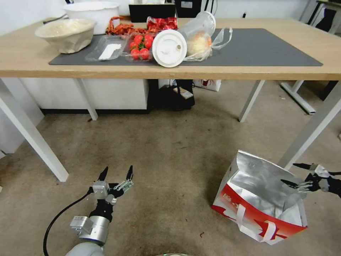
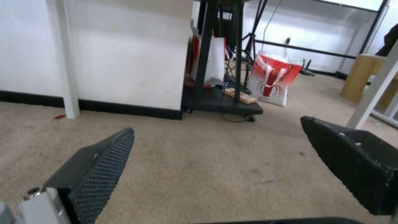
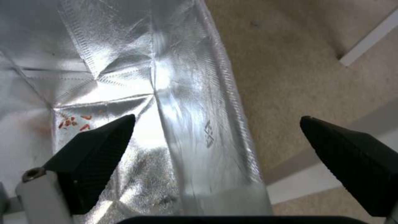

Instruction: Pick up the food delivery bag from the floor and place it on the table.

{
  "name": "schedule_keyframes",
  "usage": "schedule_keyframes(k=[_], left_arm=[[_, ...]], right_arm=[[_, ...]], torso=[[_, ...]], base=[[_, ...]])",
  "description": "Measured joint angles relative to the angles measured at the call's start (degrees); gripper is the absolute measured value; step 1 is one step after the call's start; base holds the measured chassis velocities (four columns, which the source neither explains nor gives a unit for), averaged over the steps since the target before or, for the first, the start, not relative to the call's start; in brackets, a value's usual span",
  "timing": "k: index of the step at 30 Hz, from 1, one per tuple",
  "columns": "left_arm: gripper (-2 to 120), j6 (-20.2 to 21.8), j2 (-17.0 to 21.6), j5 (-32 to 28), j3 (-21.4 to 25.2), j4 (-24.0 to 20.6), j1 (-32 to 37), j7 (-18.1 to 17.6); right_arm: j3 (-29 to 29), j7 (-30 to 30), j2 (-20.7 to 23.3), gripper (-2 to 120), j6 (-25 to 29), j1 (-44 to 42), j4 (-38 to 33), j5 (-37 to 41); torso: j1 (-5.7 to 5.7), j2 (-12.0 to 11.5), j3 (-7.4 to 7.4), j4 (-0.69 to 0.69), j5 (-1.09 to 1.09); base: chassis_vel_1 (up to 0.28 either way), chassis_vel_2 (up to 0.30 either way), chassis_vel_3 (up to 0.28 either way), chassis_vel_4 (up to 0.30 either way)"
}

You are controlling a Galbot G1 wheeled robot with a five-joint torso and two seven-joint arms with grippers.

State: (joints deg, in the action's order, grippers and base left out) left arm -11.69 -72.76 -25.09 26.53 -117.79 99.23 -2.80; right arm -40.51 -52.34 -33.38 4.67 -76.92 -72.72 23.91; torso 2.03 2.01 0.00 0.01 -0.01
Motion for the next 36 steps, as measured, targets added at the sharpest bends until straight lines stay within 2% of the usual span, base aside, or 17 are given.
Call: schedule_keyframes(k=[11, 21, 26, 31, 34, 36], left_arm=[[100, 0.38, 0.0, 0.0, 0.01, 0.29, -0.57, -0.14], [100, 0.38, -0.17, -0.02, 0.01, 0.79, -0.62, -0.17], [100, 0.38, -0.23, -0.03, -0.03, 1.14, -0.85, -0.27], [100, 0.33, -0.1, -0.09, 0.11, 1.32, -0.86, -0.38], [100, 0.25, -0.07, -0.14, 0.15, 1.4, -0.89, -0.39], [100, 0.16, -0.12, -0.17, 0.13, 1.47, -0.91, -0.51]], right_arm=[[5.35, -1.99, -0.75, 100, 0.29, 6.36, 5.01, -3.35], [8.56, -2.0, -1.26, 100, 0.3, 10.02, 6.85, -3.14], [11.29, -4.14, -2.46, 100, 1.06, 14.12, 10.14, -3.94], [11.64, -5.63, -3.23, 100, 0.92, 14.93, 11.15, -4.79], [11.61, -6.32, -3.38, 99, 0.59, 14.87, 11.15, -5.24], [11.24, -6.85, -3.56, 92, 0.08, 14.52, 11.08, -5.45]], torso=[[0.0, 0.0, 0.0, -0.02, 0.0], [0.0, 0.0, 0.0, -0.01, 0.0], [0.0, 0.0, 0.0, 0.0, 0.0], [0.0, 0.0, 0.0, 0.0, 0.0], [0.0, 0.0, 0.0, -0.01, 0.0], [0.0, 0.0, 0.0, 0.0, 0.0]], base=[[0.0, 0.0, 0.0, 0.0], [0.0, 0.0, 0.0, 0.0], [0.0, 0.0, 0.0, 0.0], [0.0, 0.0, 0.0, 0.0], [0.0, 0.0, 0.0, 0.0], [0.0, 0.0, 0.0, 0.0]])
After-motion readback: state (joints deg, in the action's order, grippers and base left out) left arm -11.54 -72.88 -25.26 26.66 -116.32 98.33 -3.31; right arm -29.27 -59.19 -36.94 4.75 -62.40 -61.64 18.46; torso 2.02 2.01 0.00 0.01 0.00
